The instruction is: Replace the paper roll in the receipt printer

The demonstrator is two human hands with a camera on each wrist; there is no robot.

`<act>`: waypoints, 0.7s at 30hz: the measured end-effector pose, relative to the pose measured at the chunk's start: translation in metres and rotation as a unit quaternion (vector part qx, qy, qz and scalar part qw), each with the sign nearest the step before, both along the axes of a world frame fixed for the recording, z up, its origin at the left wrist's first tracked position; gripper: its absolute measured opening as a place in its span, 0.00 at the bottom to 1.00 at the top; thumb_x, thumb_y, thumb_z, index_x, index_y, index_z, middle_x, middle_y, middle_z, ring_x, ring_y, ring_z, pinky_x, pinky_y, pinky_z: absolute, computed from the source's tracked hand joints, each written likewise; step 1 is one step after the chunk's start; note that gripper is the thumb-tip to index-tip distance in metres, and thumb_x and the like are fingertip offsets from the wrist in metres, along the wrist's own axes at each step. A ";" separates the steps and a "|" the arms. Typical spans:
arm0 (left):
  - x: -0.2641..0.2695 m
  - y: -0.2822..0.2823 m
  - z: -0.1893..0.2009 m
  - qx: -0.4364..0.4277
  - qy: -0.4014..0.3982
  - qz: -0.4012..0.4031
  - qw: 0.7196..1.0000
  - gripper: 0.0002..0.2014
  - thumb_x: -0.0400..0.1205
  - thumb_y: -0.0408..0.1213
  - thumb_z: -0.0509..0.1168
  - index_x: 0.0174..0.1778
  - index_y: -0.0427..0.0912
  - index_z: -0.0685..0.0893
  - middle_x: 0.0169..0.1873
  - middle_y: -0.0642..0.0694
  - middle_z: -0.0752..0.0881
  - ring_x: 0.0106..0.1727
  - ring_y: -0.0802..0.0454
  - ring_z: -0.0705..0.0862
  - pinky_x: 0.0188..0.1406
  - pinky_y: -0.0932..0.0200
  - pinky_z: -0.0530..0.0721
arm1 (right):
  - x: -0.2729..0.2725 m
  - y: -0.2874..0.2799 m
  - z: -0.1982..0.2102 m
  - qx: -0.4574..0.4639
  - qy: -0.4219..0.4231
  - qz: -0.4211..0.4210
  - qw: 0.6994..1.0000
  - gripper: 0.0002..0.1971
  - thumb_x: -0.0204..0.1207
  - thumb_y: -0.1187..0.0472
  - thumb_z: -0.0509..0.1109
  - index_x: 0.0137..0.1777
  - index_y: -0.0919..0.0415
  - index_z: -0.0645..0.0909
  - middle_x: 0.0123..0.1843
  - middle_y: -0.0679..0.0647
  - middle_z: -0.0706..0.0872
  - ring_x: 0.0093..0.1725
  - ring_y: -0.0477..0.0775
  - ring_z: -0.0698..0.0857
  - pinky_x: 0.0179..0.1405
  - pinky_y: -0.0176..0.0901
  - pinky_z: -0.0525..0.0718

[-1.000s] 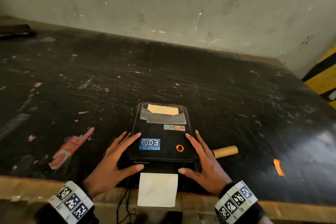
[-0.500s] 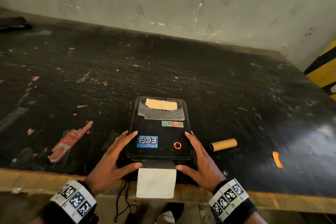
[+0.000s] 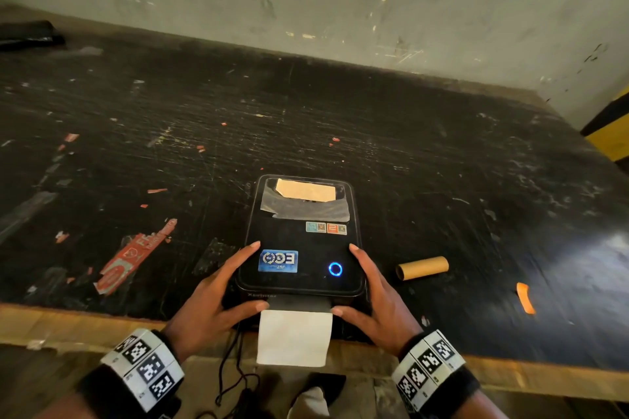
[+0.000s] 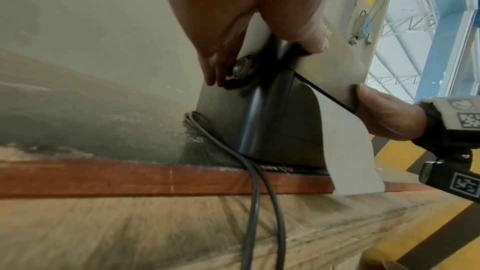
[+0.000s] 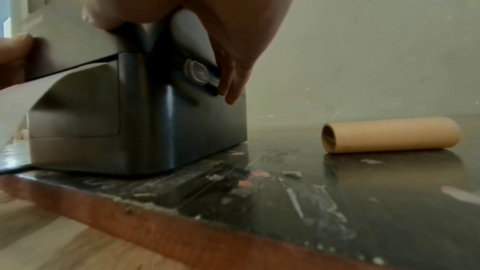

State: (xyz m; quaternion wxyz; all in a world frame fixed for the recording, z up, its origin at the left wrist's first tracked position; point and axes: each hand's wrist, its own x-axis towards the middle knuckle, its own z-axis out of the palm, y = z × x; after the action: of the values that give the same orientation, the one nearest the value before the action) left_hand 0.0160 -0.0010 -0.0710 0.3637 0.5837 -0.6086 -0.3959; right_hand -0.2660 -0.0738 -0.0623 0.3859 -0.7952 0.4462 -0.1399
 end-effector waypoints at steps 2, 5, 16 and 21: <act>0.000 0.000 -0.001 0.001 -0.003 -0.001 1.000 0.42 0.61 0.66 0.71 0.70 0.80 0.56 0.66 0.70 0.69 0.66 0.81 0.70 0.62 0.81 0.71 | 0.000 0.001 0.000 -0.003 -0.001 -0.005 1.000 0.46 0.64 0.33 0.69 0.66 0.14 0.33 0.85 0.49 0.53 0.81 0.48 0.60 0.78 0.47 0.66; -0.001 0.000 -0.001 -0.004 -0.005 0.000 1.000 0.42 0.67 0.51 0.75 0.68 0.82 0.56 0.67 0.65 0.69 0.64 0.84 0.69 0.60 0.83 0.71 | 0.001 0.001 0.001 -0.002 0.001 -0.008 1.000 0.49 0.68 0.43 0.74 0.64 0.13 0.33 0.85 0.49 0.53 0.81 0.49 0.60 0.78 0.48 0.67; 0.000 -0.001 -0.002 -0.019 0.008 -0.012 1.000 0.40 0.64 0.63 0.71 0.69 0.81 0.56 0.65 0.72 0.67 0.64 0.83 0.70 0.61 0.78 0.74 | 0.004 0.004 0.001 -0.004 -0.005 -0.035 0.999 0.50 0.66 0.44 0.76 0.68 0.16 0.37 0.84 0.49 0.57 0.81 0.49 0.62 0.79 0.55 0.67; 0.001 -0.001 -0.003 -0.024 0.020 -0.010 0.999 0.41 0.63 0.65 0.70 0.70 0.77 0.58 0.68 0.64 0.71 0.69 0.70 0.74 0.66 0.68 0.77 | 0.004 0.005 0.003 0.005 -0.005 -0.040 0.999 0.50 0.65 0.43 0.76 0.68 0.15 0.37 0.83 0.50 0.59 0.80 0.50 0.64 0.78 0.58 0.69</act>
State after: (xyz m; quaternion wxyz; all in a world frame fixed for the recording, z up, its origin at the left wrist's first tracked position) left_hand 0.0171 -0.0018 -0.0740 0.3857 0.5607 -0.6165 -0.3959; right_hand -0.2617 -0.0692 -0.0597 0.3859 -0.7742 0.4766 -0.1567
